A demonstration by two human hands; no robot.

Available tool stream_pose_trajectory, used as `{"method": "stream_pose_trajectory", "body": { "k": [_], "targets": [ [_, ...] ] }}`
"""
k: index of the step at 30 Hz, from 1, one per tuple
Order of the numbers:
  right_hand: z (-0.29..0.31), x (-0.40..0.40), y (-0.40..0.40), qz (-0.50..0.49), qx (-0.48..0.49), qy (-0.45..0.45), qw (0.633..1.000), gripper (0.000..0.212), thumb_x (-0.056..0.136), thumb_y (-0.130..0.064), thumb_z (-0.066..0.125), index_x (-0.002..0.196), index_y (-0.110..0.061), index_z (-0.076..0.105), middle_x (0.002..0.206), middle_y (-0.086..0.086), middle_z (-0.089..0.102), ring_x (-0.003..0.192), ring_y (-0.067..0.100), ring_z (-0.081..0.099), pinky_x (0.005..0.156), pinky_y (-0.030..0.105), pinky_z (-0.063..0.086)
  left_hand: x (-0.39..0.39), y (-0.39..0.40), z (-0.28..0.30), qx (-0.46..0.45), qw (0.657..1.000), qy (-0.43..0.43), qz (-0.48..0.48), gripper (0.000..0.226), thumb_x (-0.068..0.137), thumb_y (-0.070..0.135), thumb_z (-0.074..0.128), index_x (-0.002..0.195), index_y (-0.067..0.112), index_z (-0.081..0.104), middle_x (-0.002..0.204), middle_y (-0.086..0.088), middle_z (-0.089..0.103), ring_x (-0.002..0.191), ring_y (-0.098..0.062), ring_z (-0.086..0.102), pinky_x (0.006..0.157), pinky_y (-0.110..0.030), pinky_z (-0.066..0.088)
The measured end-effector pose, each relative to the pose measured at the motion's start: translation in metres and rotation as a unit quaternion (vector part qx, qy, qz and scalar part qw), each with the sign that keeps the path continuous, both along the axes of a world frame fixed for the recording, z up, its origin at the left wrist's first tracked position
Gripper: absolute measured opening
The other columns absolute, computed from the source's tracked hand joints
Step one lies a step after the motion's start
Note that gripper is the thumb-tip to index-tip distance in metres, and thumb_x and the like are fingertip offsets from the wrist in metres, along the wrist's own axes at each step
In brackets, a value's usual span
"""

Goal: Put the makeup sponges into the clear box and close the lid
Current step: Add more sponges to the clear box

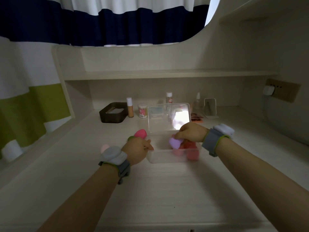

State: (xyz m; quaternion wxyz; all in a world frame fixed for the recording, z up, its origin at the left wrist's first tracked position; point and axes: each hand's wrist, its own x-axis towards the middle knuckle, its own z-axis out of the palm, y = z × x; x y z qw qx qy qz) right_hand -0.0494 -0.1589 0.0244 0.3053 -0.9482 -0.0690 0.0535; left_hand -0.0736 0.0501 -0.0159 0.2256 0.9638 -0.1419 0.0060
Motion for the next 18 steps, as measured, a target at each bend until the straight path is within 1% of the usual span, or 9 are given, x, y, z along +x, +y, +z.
{"method": "stream_pose_trajectory", "body": {
  "k": [3, 7, 9, 10, 12, 13, 14, 17, 18],
  "targets": [
    [0.0009, 0.0033, 0.0039, -0.008, -0.036, 0.029, 0.999, 0.024, 0.083, -0.026, 0.062, 0.072, -0.005, 0.063, 0.07, 0.013, 0.053, 0.051, 0.016, 0.042, 0.052, 0.025, 0.036, -0.0019, -0.0014, 0.0012, 0.0, 1.0, -0.002, 0.003, 0.031, 0.095, 0.006, 0.042, 0.121, 0.008, 0.06, 0.148, -0.008, 0.04, 0.136, -0.021, 0.038, 0.103, -0.009, 0.011],
    [-0.0019, 0.0075, 0.0057, -0.006, -0.043, 0.038, 0.998, 0.034, 0.083, -0.022, 0.062, 0.052, -0.011, 0.053, 0.054, 0.007, 0.046, 0.048, 0.016, 0.039, 0.05, 0.024, 0.034, -0.0027, -0.0023, 0.0018, 0.0, 1.0, -0.009, -0.002, 0.031, 0.095, 0.005, 0.042, 0.122, 0.006, 0.059, 0.149, -0.01, 0.038, 0.136, -0.022, 0.038, 0.103, -0.01, 0.012],
    [-0.0025, 0.0084, 0.0057, -0.002, -0.049, 0.032, 0.998, 0.032, 0.082, -0.021, 0.064, 0.053, -0.01, 0.054, 0.054, 0.007, 0.045, 0.048, 0.015, 0.038, 0.05, 0.024, 0.033, -0.0027, -0.0021, 0.0017, 0.004, 1.0, -0.008, -0.003, 0.032, 0.096, 0.006, 0.042, 0.122, 0.006, 0.058, 0.149, -0.011, 0.037, 0.137, -0.022, 0.037, 0.103, -0.011, 0.012],
    [-0.0023, 0.0082, 0.0053, 0.0, -0.06, 0.03, 0.998, 0.028, 0.081, -0.021, 0.065, 0.057, -0.008, 0.058, 0.056, 0.008, 0.046, 0.048, 0.014, 0.039, 0.05, 0.024, 0.033, -0.0023, -0.0023, 0.0018, 0.005, 1.0, -0.007, -0.005, 0.032, 0.096, 0.006, 0.042, 0.122, 0.006, 0.059, 0.149, -0.01, 0.037, 0.137, -0.022, 0.036, 0.103, -0.011, 0.011],
    [-0.0028, 0.0082, 0.0048, 0.01, -0.086, 0.023, 0.996, 0.024, 0.079, -0.02, 0.068, 0.077, 0.004, 0.07, 0.066, 0.012, 0.051, 0.05, 0.012, 0.039, 0.05, 0.023, 0.033, -0.0019, -0.0026, 0.0023, 0.002, 1.0, -0.002, -0.006, 0.032, 0.096, 0.005, 0.041, 0.121, 0.005, 0.06, 0.149, -0.01, 0.037, 0.137, -0.022, 0.036, 0.104, -0.011, 0.011],
    [-0.0042, 0.0087, 0.0041, 0.013, -0.091, 0.021, 0.996, 0.028, 0.078, -0.019, 0.069, 0.087, 0.007, 0.071, 0.071, 0.013, 0.053, 0.05, 0.011, 0.04, 0.05, 0.023, 0.034, -0.0018, -0.003, 0.0027, 0.0, 1.0, 0.0, -0.005, 0.032, 0.095, 0.004, 0.041, 0.12, 0.005, 0.061, 0.149, -0.01, 0.037, 0.137, -0.021, 0.036, 0.104, -0.011, 0.012],
    [-0.0052, 0.0089, 0.0039, 0.016, -0.092, 0.022, 0.995, 0.028, 0.078, -0.018, 0.069, 0.09, 0.007, 0.071, 0.073, 0.012, 0.054, 0.05, 0.011, 0.04, 0.05, 0.023, 0.034, -0.0018, -0.0033, 0.0029, 0.0, 1.0, 0.001, -0.005, 0.032, 0.095, 0.004, 0.041, 0.12, 0.005, 0.061, 0.149, -0.009, 0.038, 0.137, -0.021, 0.036, 0.104, -0.011, 0.013],
    [-0.0063, 0.0084, 0.0046, 0.031, -0.103, 0.012, 0.994, 0.013, 0.077, -0.017, 0.07, 0.078, -0.005, 0.064, 0.073, 0.011, 0.055, 0.054, 0.012, 0.044, 0.05, 0.022, 0.034, -0.0019, -0.0041, 0.0032, -0.007, 1.0, 0.006, -0.005, 0.032, 0.095, 0.003, 0.04, 0.119, 0.004, 0.061, 0.149, -0.011, 0.037, 0.138, -0.021, 0.035, 0.102, -0.008, 0.013],
    [-0.0065, 0.009, 0.005, 0.033, -0.106, 0.01, 0.994, 0.012, 0.076, -0.015, 0.07, 0.073, -0.007, 0.062, 0.074, 0.01, 0.055, 0.058, 0.015, 0.047, 0.05, 0.021, 0.034, -0.0025, -0.0044, 0.0037, -0.009, 1.0, 0.005, -0.006, 0.032, 0.095, 0.002, 0.04, 0.119, 0.004, 0.061, 0.149, -0.011, 0.037, 0.138, -0.021, 0.035, 0.099, -0.006, 0.014]
  ]
}}
